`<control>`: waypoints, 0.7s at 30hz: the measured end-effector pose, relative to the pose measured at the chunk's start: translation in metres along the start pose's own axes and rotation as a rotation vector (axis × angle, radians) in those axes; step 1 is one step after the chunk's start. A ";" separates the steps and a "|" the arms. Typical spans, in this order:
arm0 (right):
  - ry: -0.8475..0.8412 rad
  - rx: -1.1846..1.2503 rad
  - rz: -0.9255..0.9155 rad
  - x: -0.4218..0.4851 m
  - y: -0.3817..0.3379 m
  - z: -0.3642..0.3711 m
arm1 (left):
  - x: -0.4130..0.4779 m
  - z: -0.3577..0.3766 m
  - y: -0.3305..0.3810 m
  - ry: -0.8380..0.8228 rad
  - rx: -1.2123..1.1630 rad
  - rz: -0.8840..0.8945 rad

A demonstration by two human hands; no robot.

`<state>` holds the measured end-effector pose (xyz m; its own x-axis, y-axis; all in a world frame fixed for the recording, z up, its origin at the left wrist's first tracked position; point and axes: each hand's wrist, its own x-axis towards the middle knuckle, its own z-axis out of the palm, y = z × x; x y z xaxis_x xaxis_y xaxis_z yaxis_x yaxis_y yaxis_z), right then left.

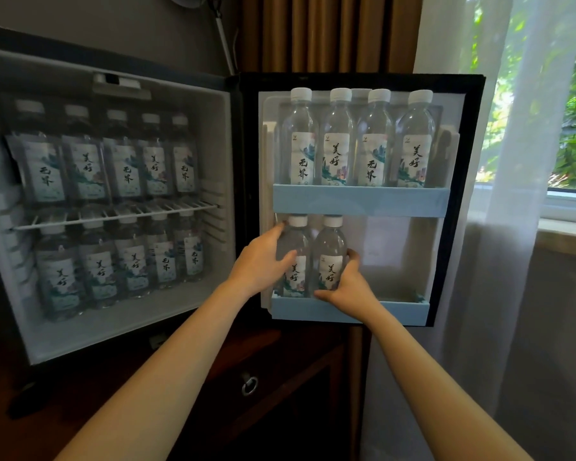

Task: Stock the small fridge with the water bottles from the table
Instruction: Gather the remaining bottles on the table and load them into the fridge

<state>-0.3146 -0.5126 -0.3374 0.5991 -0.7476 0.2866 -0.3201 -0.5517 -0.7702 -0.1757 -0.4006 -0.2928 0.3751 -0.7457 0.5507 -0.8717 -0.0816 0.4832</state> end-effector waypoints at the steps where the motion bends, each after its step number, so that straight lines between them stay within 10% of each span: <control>1: 0.050 0.000 -0.004 -0.003 0.000 0.003 | -0.006 -0.001 -0.004 0.057 0.008 0.030; 9: 0.698 -0.256 -0.402 -0.028 -0.015 0.059 | -0.046 -0.015 -0.060 0.277 0.005 -0.041; 21: -0.037 -0.092 -0.762 -0.050 -0.143 0.222 | -0.153 -0.127 -0.155 0.660 0.215 -0.219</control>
<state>-0.1362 -0.3142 -0.3686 0.7024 -0.1365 0.6986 0.1322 -0.9393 -0.3165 -0.0573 -0.1896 -0.3655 0.6012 -0.1488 0.7851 -0.7719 -0.3621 0.5225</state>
